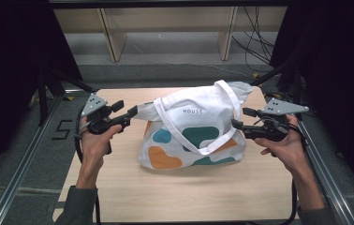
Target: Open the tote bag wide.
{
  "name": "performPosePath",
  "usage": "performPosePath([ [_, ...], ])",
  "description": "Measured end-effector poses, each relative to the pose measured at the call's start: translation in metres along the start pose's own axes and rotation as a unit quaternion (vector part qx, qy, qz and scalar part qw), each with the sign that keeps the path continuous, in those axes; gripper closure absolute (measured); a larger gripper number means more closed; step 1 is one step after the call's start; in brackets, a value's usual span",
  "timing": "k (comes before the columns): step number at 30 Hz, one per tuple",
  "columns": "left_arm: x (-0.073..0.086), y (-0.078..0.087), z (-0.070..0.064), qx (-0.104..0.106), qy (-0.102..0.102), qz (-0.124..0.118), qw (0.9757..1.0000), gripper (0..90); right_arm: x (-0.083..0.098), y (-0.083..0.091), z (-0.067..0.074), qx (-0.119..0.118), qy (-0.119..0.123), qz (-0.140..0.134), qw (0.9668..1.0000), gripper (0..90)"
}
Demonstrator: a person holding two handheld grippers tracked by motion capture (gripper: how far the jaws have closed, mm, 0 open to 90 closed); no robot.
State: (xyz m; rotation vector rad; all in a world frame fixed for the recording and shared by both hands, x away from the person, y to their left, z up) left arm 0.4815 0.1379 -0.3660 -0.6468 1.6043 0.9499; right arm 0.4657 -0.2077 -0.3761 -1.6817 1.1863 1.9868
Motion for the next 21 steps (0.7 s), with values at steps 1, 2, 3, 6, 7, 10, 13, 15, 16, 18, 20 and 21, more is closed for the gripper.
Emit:
performPosePath([
  [1, 0.011, 0.005, -0.017, 0.027, -0.017, 0.017, 0.9993, 39.6, 0.002, -0.005, -0.002, -0.003, -0.005, 0.006, 1.0000, 43.1],
  [2, 0.020, 0.006, -0.025, 0.046, -0.033, 0.029, 0.9980, 39.3, 0.003, -0.008, -0.003, -0.004, -0.001, 0.006, 1.0000, 44.3],
  [3, 0.030, 0.007, -0.036, 0.065, -0.034, 0.039, 0.9966, 39.1, 0.005, -0.011, -0.003, -0.007, -0.007, 0.011, 0.9999, 46.2],
  [6, 0.058, 0.006, -0.059, 0.094, -0.025, 0.077, 0.9923, 38.4, 0.006, -0.016, -0.002, -0.012, 0.009, 0.009, 0.9999, 50.2],
  [7, 0.066, 0.003, -0.063, 0.097, -0.036, 0.085, 0.9910, 37.7, 0.006, -0.018, 0.000, -0.012, 0.006, 0.008, 0.9999, 53.0],
  [10, 0.079, -0.014, -0.070, 0.094, -0.039, 0.089, 0.9908, 35.9, 0.007, -0.018, 0.001, -0.015, 0.009, 0.017, 0.9997, 55.1],
  [13, 0.086, -0.028, -0.076, 0.099, -0.048, 0.094, 0.9894, 36.8, 0.007, -0.022, 0.004, -0.010, 0.015, 0.007, 0.9998, 56.4],
  [15, 0.085, -0.034, -0.077, 0.090, -0.054, 0.088, 0.9906, 38.4, 0.008, -0.022, 0.004, -0.010, 0.014, 0.012, 0.9998, 56.5],
  [16, 0.083, -0.038, -0.076, 0.083, -0.067, 0.080, 0.9911, 47.9, 0.008, -0.024, 0.004, -0.007, 0.020, 0.009, 0.9997, 57.1],
  [18, 0.080, -0.042, -0.077, 0.089, -0.098, 0.060, 0.9894, 60.3, 0.008, -0.023, 0.001, -0.009, 0.027, 0.013, 0.9995, 57.1],
  [20, 0.081, -0.043, -0.077, 0.087, -0.115, 0.059, 0.9879, 64.3, 0.008, -0.024, 0.000, -0.006, 0.014, 0.011, 0.9998, 56.0],
  [21, 0.082, -0.043, -0.078, 0.083, -0.126, 0.061, 0.9867, 70.6, 0.009, -0.023, 0.001, -0.011, 0.000, 0.017, 0.9998, 54.1],
])
Point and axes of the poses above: each handheld gripper's, and its own axes: y roughly backward along the jaws, x roughly out of its underside, z roughly to its left, the point moved 10 cm from there along -y, roughly forward along the jaws, and after that the axes turned 2 degrees about -y, right-handed, at the moved point
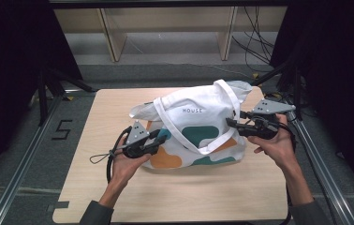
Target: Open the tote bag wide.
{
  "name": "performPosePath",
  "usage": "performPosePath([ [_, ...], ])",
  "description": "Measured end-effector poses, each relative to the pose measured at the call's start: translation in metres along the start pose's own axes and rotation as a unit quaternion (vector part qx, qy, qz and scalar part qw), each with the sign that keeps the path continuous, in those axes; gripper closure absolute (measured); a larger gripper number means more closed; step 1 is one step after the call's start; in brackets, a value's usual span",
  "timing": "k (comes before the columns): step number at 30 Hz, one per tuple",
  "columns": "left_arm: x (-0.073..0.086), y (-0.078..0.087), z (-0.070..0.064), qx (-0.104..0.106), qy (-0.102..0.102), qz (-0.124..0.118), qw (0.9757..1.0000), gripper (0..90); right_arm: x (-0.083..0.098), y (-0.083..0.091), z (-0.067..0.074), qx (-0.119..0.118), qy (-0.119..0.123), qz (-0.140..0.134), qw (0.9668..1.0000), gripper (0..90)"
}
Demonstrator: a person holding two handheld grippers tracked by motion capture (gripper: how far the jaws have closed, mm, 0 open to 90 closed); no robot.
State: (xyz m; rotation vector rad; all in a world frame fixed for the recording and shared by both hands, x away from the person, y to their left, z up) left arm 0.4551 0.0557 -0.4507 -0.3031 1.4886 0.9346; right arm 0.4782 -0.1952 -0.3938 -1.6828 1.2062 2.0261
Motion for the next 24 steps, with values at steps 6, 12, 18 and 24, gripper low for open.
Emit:
performPosePath([
  [6, 0.007, -0.003, -0.005, -0.022, -0.027, 0.005, 0.9994, 83.9, -0.004, -0.009, -0.004, 0.006, 0.026, -0.033, 0.9991, 79.5],
  [12, 0.009, 0.000, -0.011, -0.024, -0.036, 0.008, 0.9990, 85.3, -0.002, -0.005, 0.001, 0.038, 0.075, -0.007, 0.9964, 84.6],
  [18, 0.033, -0.011, -0.018, -0.024, -0.047, 0.049, 0.9974, 86.7, -0.008, 0.004, 0.017, 0.038, 0.127, -0.014, 0.9910, 85.2],
  [24, 0.066, -0.031, -0.026, -0.015, -0.067, 0.096, 0.9930, 86.6, 0.041, -0.021, 0.028, 0.016, 0.143, 0.065, 0.9875, 87.6],
])
Point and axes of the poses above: each handheld gripper's, and its own axes: y roughly backward along the jaws, x roughly out of its underside, z roughly to its left, the point moved 10 cm from there along -y, roughly forward along the jaws, and after that the axes turned 2 degrees about -y, right-handed, at the moved point
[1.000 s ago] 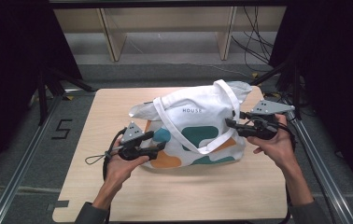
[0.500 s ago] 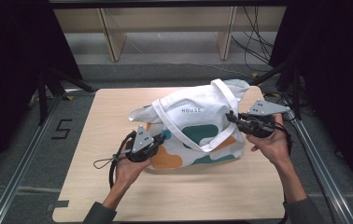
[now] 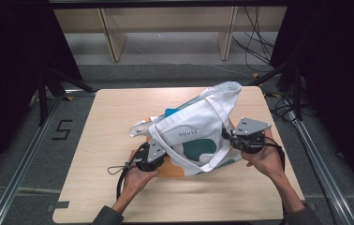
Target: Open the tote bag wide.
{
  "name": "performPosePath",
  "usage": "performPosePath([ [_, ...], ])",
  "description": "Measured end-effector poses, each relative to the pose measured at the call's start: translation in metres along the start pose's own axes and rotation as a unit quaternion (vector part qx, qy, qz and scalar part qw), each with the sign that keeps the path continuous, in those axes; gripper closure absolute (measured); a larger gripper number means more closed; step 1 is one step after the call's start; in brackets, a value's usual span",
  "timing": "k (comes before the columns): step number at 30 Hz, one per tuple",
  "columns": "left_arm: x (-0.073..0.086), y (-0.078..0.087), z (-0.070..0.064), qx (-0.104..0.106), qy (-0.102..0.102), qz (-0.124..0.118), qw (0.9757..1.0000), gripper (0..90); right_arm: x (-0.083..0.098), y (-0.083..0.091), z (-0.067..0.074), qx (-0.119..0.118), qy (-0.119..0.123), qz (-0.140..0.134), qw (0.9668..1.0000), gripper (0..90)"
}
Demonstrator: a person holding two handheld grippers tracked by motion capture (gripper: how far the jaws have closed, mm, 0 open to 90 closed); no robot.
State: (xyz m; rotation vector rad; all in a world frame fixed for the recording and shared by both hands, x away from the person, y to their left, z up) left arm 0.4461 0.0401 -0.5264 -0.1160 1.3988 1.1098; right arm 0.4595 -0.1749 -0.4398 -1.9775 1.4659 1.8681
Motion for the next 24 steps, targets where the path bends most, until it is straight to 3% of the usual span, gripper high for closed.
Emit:
performPosePath([
  [1, 0.003, -0.001, 0.000, 0.003, -0.012, 0.011, 0.9999, 86.6, 0.006, -0.005, 0.003, -0.007, -0.003, 0.009, 0.9999, 88.7],
  [2, 0.005, -0.005, -0.001, 0.003, -0.006, 0.013, 0.9999, 86.5, 0.010, -0.010, 0.004, -0.014, 0.009, 0.007, 0.9998, 88.8],
  [3, 0.009, -0.007, 0.000, 0.004, -0.014, 0.022, 0.9996, 86.5, 0.015, -0.012, 0.008, -0.019, -0.004, 0.020, 0.9996, 88.8],
  [4, 0.014, -0.011, -0.001, 0.008, -0.014, 0.028, 0.9995, 86.4, 0.018, -0.016, 0.009, -0.024, -0.003, 0.021, 0.9995, 88.7],
  [7, 0.022, -0.017, -0.005, 0.006, -0.006, 0.039, 0.9992, 86.2, 0.021, -0.018, 0.010, -0.029, -0.013, 0.027, 0.9991, 88.7],
  [9, 0.025, -0.019, -0.005, 0.009, -0.017, 0.045, 0.9988, 86.0, 0.023, -0.016, 0.013, -0.038, -0.019, 0.029, 0.9987, 88.3],
  [10, 0.024, -0.017, -0.006, 0.008, -0.002, 0.043, 0.9990, 85.9, 0.020, -0.008, 0.012, -0.041, -0.052, 0.022, 0.9976, 82.3],
  [11, 0.024, -0.017, -0.006, 0.008, -0.002, 0.043, 0.9990, 85.8, 0.020, -0.008, 0.012, -0.041, -0.052, 0.022, 0.9976, 82.3],
  [12, 0.023, -0.016, -0.006, 0.008, -0.004, 0.042, 0.9991, 85.6, 0.013, 0.007, 0.009, -0.041, -0.062, 0.014, 0.9971, 66.6],
  [16, 0.021, -0.015, -0.005, 0.005, -0.001, 0.035, 0.9994, 84.3, -0.016, 0.038, 0.002, -0.019, -0.087, -0.046, 0.9949, 53.9],
  [18, 0.017, -0.013, -0.006, 0.002, -0.014, 0.030, 0.9995, 83.3, -0.030, 0.048, 0.001, -0.012, -0.093, -0.067, 0.9933, 49.2],
  [19, 0.017, -0.013, -0.006, 0.002, -0.014, 0.030, 0.9995, 83.1, -0.030, 0.048, 0.001, -0.012, -0.093, -0.067, 0.9933, 49.2],
  [20, 0.015, -0.010, -0.005, 0.000, -0.027, 0.030, 0.9992, 83.0, -0.039, 0.049, -0.003, 0.006, -0.091, -0.082, 0.9924, 48.9],
  [23, 0.010, -0.007, -0.007, -0.008, -0.024, 0.018, 0.9995, 83.0, -0.038, 0.035, -0.005, 0.015, -0.107, -0.065, 0.9920, 49.9],
  [24, 0.009, -0.006, -0.007, -0.008, -0.027, 0.020, 0.9994, 83.0, -0.036, 0.029, -0.005, 0.007, -0.110, -0.054, 0.9924, 50.1],
])
Point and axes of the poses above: each handheld gripper's, and its own axes: y roughly backward along the jaws, x roughly out of its underside, z roughly to its left, the point moved 10 cm from there along -y, roughly forward along the jaws, and after that the axes turned 2 degrees about -y, right-handed, at the moved point
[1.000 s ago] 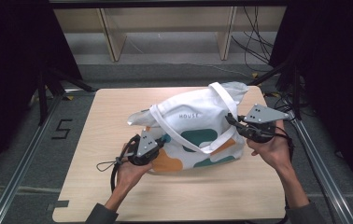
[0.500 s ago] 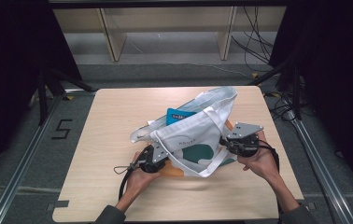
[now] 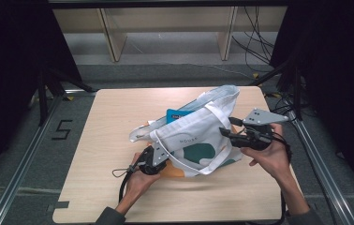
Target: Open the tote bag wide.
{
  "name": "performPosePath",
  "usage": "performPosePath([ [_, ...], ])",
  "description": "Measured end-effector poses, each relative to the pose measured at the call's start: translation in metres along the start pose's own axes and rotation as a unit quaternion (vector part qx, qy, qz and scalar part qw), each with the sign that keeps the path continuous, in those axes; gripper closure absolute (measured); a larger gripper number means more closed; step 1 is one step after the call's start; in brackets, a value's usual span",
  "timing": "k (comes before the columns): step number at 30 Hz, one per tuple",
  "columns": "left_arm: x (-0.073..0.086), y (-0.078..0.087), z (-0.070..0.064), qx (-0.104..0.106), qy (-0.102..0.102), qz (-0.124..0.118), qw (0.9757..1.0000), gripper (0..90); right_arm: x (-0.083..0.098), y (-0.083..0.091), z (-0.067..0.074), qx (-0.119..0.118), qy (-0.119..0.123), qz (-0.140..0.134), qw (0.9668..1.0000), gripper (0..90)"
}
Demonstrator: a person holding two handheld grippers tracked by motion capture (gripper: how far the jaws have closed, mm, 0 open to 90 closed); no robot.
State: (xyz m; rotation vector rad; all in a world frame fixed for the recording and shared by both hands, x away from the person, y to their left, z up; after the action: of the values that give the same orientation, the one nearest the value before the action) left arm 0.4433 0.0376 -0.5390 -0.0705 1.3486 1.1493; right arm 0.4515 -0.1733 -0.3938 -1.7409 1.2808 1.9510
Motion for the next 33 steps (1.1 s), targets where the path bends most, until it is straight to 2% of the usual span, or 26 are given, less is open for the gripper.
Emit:
performPosePath([
  [1, 0.000, 0.001, 0.000, 0.003, -0.005, 0.002, 1.0000, 83.0, 0.002, -0.006, 0.002, -0.007, -0.017, 0.006, 0.9998, 50.4],
  [2, -0.002, 0.000, 0.000, -0.002, 0.004, -0.005, 1.0000, 82.9, 0.005, -0.010, 0.004, -0.009, -0.040, 0.013, 0.9991, 53.5],
  [3, -0.002, 0.000, 0.000, -0.002, 0.004, -0.005, 1.0000, 82.9, 0.005, -0.010, 0.004, -0.009, -0.040, 0.013, 0.9991, 53.5],
  [4, -0.003, 0.000, 0.000, -0.004, 0.003, -0.009, 1.0000, 82.9, 0.008, -0.017, 0.004, -0.025, -0.061, 0.023, 0.9976, 57.3],
  [5, -0.003, 0.000, 0.000, -0.004, 0.003, -0.009, 1.0000, 83.0, 0.010, -0.020, 0.005, -0.029, -0.070, 0.028, 0.9967, 63.2],
  [7, -0.001, 0.002, -0.002, 0.006, -0.001, 0.002, 1.0000, 82.9, 0.011, -0.023, 0.002, -0.022, -0.049, 0.020, 0.9984, 81.7],
  [8, -0.002, 0.001, -0.003, 0.003, 0.010, -0.006, 0.9999, 82.7, 0.014, -0.021, 0.003, -0.024, -0.045, 0.027, 0.9983, 85.3],
  [11, -0.003, 0.003, -0.004, 0.007, 0.006, -0.003, 1.0000, 82.6, 0.014, -0.020, 0.002, -0.025, -0.027, 0.021, 0.9991, 87.4],
  [12, -0.008, 0.005, -0.003, 0.002, 0.010, -0.019, 0.9998, 82.6, 0.018, -0.012, 0.004, -0.029, -0.023, 0.028, 0.9989, 87.9],
  [13, -0.008, 0.005, -0.003, 0.002, 0.010, -0.019, 0.9998, 82.8, 0.018, -0.012, 0.004, -0.029, -0.023, 0.028, 0.9989, 87.9],
  [14, -0.011, 0.007, -0.001, 0.002, 0.015, -0.024, 0.9996, 82.8, 0.019, -0.010, 0.002, -0.029, -0.010, 0.026, 0.9992, 88.1],
  [16, -0.020, 0.011, -0.002, -0.001, 0.022, -0.042, 0.9989, 83.0, 0.022, 0.000, 0.001, -0.030, -0.031, 0.018, 0.9989, 88.5],
  [17, -0.022, 0.014, -0.002, 0.002, 0.012, -0.039, 0.9991, 83.1, 0.028, 0.005, -0.003, -0.031, -0.035, 0.024, 0.9986, 89.0],
  [18, -0.025, 0.014, -0.005, 0.005, 0.019, -0.045, 0.9988, 83.1, 0.031, 0.005, -0.006, -0.028, -0.038, 0.023, 0.9986, 89.3],
  [19, -0.025, 0.013, -0.006, 0.005, 0.013, -0.045, 0.9989, 83.0, 0.036, 0.004, -0.010, -0.022, -0.036, 0.023, 0.9988, 89.5],
  [20, -0.025, 0.011, -0.008, 0.005, 0.015, -0.042, 0.9990, 83.1, 0.044, 0.001, -0.013, -0.015, -0.037, 0.031, 0.9987, 89.6],
  [21, -0.021, 0.010, -0.009, 0.007, 0.005, -0.030, 0.9995, 83.2, 0.053, -0.002, -0.015, -0.014, -0.045, 0.049, 0.9977, 89.6],
  [22, -0.020, 0.007, -0.012, 0.007, 0.008, -0.029, 0.9995, 83.2, 0.062, -0.008, -0.017, -0.008, -0.045, 0.062, 0.9970, 89.6],
  [23, -0.020, 0.007, -0.012, 0.007, 0.008, -0.029, 0.9995, 83.1, 0.062, -0.008, -0.017, -0.008, -0.045, 0.062, 0.9970, 89.6],
  [24, -0.014, 0.003, -0.012, 0.012, 0.003, -0.018, 0.9998, 83.0, 0.084, -0.021, -0.020, 0.002, -0.037, 0.099, 0.9944, 89.6],
  [25, -0.011, 0.001, -0.012, 0.014, 0.005, -0.013, 0.9998, 83.1, 0.091, -0.028, -0.022, 0.005, -0.024, 0.105, 0.9941, 89.6],
  [26, -0.011, 0.001, -0.012, 0.014, 0.005, -0.013, 0.9998, 82.9, 0.101, -0.034, -0.022, 0.001, -0.028, 0.122, 0.9921, 89.6],
  [27, -0.003, -0.003, -0.014, 0.024, 0.000, 0.004, 0.9997, 82.5, 0.111, -0.041, -0.022, -0.003, -0.028, 0.135, 0.9904, 89.6],
  [29, 0.005, -0.008, -0.015, 0.027, -0.004, 0.016, 0.9995, 81.6, 0.130, -0.050, -0.015, -0.012, -0.050, 0.172, 0.9838, 89.6],
  [31, 0.009, -0.010, -0.016, 0.031, 0.001, 0.020, 0.9993, 81.3, 0.136, -0.053, -0.017, -0.013, -0.041, 0.178, 0.9831, 89.6],
  [33, 0.009, -0.008, -0.017, 0.033, 0.010, 0.014, 0.9993, 79.6, 0.151, -0.060, -0.017, -0.017, -0.047, 0.184, 0.9818, 89.6],
])
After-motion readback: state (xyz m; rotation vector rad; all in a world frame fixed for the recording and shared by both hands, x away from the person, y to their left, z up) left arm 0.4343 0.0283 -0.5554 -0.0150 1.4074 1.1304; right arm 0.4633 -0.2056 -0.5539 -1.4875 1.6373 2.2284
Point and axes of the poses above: each handheld gripper's, and its own axes: y roughly backward along the jaws, x roughly out of its underside, z roughly to its left, the point moved 10 cm from there along -y, roughly forward along the jaws, and after that the axes turned 2 degrees about -y, right-handed, at the moved point
